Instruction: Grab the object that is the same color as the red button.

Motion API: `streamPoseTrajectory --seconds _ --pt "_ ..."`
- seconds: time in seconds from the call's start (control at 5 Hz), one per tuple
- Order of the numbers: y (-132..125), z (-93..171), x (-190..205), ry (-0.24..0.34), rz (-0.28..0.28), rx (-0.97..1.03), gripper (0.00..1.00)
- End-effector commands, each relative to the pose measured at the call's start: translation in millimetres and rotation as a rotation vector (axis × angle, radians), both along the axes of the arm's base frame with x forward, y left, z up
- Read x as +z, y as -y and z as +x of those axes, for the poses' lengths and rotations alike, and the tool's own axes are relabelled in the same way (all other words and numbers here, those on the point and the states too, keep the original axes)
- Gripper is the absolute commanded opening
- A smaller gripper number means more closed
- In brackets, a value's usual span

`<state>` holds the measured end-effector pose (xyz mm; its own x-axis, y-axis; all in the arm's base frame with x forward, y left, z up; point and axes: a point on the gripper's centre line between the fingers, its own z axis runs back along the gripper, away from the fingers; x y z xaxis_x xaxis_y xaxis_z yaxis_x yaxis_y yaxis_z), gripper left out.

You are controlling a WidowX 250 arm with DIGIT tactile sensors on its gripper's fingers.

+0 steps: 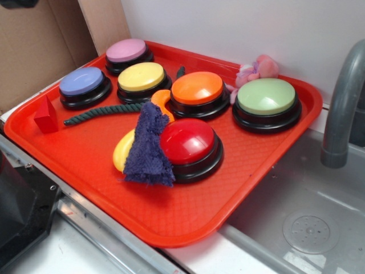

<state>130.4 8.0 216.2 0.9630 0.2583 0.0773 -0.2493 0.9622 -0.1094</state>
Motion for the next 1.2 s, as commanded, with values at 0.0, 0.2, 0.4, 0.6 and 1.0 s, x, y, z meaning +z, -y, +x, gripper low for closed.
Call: streamPoseTrajectory --seconds 0.0,0.2,0.4,0.6,1.0 --pt "-43 15 -30 0.028 0.04 0.235 1.0" --pt "-67 15 -53 0.038 0.07 0.342 1.0" --pt "-94 12 -85 0.033 0.089 0.443 1.0" --pt "-110 12 -107 0.034 0.115 0.487 1.0" --pt "-126 18 -160 0.076 0.145 0.554 1.0"
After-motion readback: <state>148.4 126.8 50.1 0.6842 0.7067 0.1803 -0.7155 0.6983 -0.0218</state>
